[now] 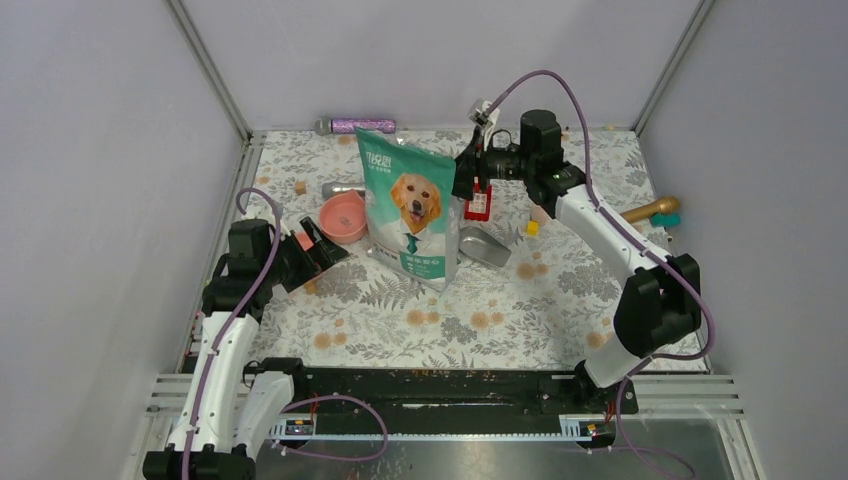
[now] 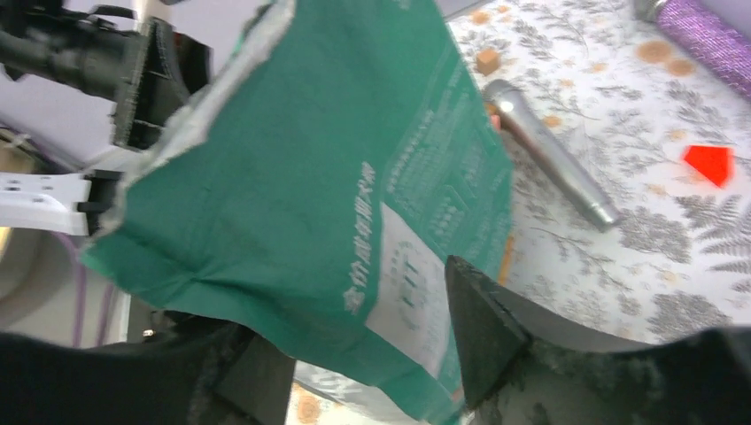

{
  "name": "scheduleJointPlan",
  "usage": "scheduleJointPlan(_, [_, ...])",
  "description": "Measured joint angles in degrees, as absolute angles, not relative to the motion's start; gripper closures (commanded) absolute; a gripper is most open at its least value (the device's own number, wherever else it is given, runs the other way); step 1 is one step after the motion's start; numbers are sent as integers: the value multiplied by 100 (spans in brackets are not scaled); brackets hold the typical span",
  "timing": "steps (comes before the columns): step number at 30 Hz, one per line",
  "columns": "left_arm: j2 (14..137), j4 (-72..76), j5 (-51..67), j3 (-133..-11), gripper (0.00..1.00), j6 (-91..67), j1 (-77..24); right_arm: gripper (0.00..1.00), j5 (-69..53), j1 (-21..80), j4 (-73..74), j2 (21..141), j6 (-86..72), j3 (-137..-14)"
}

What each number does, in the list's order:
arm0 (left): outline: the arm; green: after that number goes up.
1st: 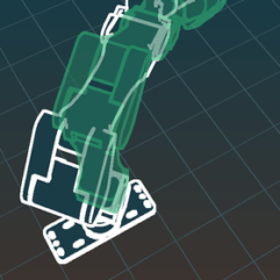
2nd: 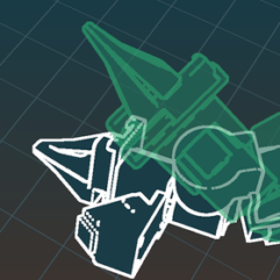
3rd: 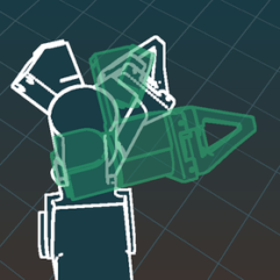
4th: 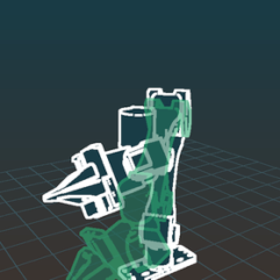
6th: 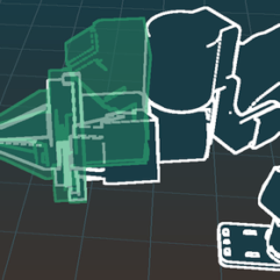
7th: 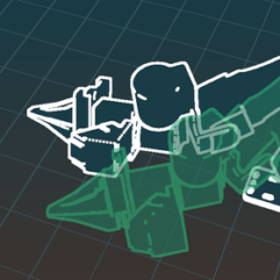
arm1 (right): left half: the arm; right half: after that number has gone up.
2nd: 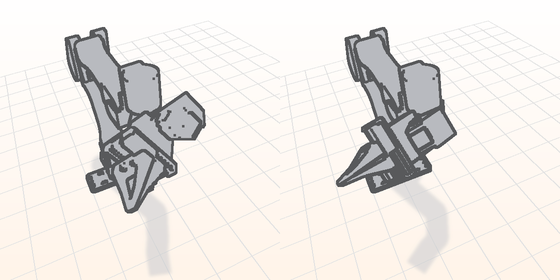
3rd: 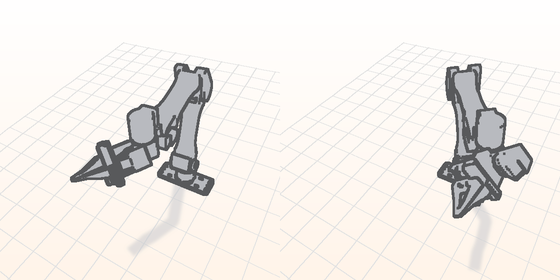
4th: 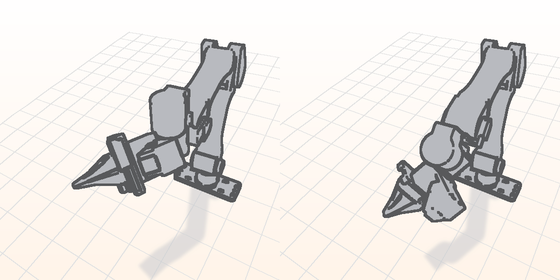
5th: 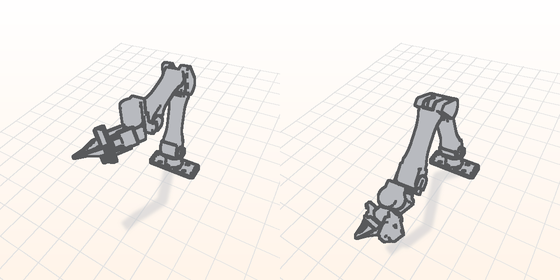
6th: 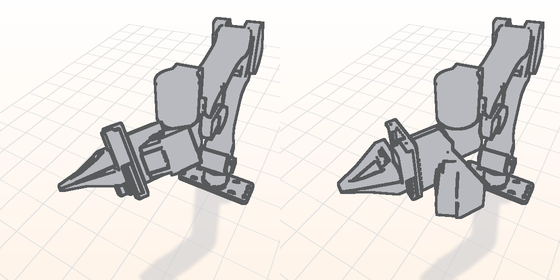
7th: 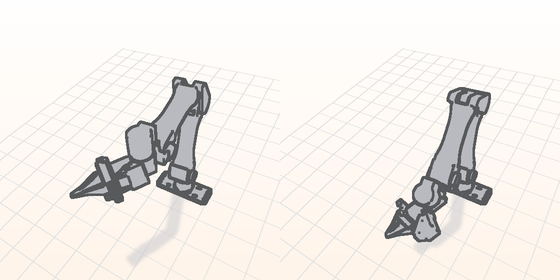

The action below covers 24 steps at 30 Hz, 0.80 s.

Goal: Serve the pet food

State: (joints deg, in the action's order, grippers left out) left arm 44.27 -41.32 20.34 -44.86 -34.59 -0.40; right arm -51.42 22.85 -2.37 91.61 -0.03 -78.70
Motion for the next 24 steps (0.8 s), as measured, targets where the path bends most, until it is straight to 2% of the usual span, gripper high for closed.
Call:
scheduleJointPlan(5, [4427, -4132, 2034, -4486, 1, -3459, -36, 83, -5537, 2381, -908, 9264, -598, -7765])
scheduleJointPlan(6, [4427, -4134, 2034, -4486, 1, -3457, -36, 99, -5553, 2399, -1160, 9262, -775, -7669])
scheduleJointPlan(10, [4431, -4132, 2034, -4484, 1, -3457, -36, 100, -5181, 2438, -2628, 8976, -1916, -6678])
scheduleJointPlan(13, [4440, -4125, 2036, -4477, 1, -3459, -36, 100, -4329, 2617, -3144, 8208, -2436, -5701])
scheduleJointPlan(18, [4506, -4066, 2082, -4436, 1, -3459, -36, 100, -2628, 3439, -2305, 6820, -2657, -4925])
scheduleJointPlan(24, [4554, -4051, 2187, -4436, 1, -3457, -36, 100, -366, 4567, -650, 5813, -2751, -4984])
